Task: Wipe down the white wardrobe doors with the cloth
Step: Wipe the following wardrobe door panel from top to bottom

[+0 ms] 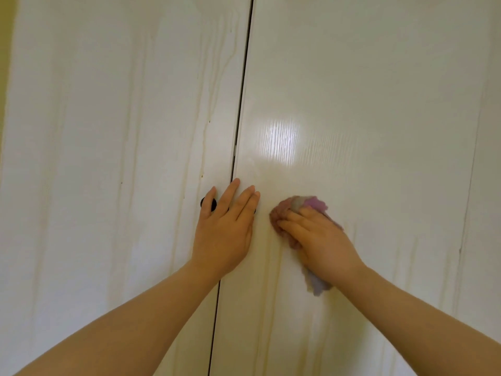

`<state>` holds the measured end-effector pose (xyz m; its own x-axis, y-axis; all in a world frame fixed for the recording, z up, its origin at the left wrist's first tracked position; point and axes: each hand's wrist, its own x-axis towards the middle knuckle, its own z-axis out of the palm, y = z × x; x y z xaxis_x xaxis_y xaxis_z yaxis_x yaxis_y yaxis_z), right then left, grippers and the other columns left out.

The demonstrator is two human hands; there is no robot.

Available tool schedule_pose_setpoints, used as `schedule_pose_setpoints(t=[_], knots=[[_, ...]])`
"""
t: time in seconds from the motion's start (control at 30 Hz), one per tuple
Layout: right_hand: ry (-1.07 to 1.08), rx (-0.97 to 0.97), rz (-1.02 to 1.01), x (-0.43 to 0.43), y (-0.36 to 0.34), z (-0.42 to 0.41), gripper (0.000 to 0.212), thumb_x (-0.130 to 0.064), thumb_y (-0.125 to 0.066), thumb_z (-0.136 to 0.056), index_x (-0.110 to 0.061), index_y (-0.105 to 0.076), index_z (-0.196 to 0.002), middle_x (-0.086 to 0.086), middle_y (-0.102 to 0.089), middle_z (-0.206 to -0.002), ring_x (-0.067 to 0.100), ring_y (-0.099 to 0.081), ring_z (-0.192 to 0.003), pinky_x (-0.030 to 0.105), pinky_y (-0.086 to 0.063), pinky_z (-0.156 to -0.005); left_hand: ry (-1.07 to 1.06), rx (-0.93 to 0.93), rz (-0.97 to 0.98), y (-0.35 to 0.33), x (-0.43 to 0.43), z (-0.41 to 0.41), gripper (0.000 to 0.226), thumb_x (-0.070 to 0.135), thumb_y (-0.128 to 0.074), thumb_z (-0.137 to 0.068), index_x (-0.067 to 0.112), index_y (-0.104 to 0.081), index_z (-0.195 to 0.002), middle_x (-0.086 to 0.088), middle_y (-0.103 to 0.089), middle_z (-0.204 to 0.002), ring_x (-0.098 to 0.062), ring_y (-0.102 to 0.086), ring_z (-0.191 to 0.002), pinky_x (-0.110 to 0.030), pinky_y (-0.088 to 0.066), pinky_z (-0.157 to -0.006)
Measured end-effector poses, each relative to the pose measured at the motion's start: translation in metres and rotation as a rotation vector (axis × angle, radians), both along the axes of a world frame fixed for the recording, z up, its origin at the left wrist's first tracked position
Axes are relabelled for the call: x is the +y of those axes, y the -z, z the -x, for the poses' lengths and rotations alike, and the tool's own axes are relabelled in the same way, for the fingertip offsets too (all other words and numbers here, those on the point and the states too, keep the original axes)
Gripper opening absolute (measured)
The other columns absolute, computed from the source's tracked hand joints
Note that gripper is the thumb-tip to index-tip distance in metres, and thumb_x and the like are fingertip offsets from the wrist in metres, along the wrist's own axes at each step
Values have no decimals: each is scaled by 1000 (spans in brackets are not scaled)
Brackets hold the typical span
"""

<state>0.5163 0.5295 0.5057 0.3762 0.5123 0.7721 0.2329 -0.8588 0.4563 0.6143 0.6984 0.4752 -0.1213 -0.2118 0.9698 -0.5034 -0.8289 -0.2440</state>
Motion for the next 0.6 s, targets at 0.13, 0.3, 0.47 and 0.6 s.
schedule_pose_setpoints(t=[0.13, 0.3, 0.47, 0.6], knots=[[13, -30, -344, 15, -27, -5, 40, -15, -35, -70, 0, -67, -88, 14, -66, -89, 30, -60, -87, 20, -31, -77, 61, 5, 75, 1, -7, 4, 46, 17, -25, -100, 8, -65, -119, -4, -65, -121, -28, -52, -124, -48, -28, -106], [66, 46, 233, -8, 1, -4, 37, -18, -43, -81, -6, -69, -104, 7, -67, -109, 24, -53, -103, 32, -32, -97, 70, -45, 60, -5, -6, 3, 36, 13, -43, -89, 8, -69, -113, -4, -67, -118, -29, -54, -122, -50, -30, -104], [84, -30, -163, -9, -40, 1, 45, -13, -35, -74, -3, -67, -105, 12, -65, -113, 30, -59, -101, 23, -29, -90, 68, -106, -69, -18, -7, -1, 41, 10, -42, -87, 6, -58, -125, -7, -62, -127, -29, -45, -129, -53, -28, -106], [63, 56, 120, 3, 16, -19, 39, -16, -45, -79, -7, -65, -111, 8, -65, -114, 28, -57, -106, 37, -32, -99, 69, -73, -60, -1, -14, -8, 46, 9, -39, -88, 7, -41, -134, -10, -54, -136, -26, -35, -133, -50, -20, -111]])
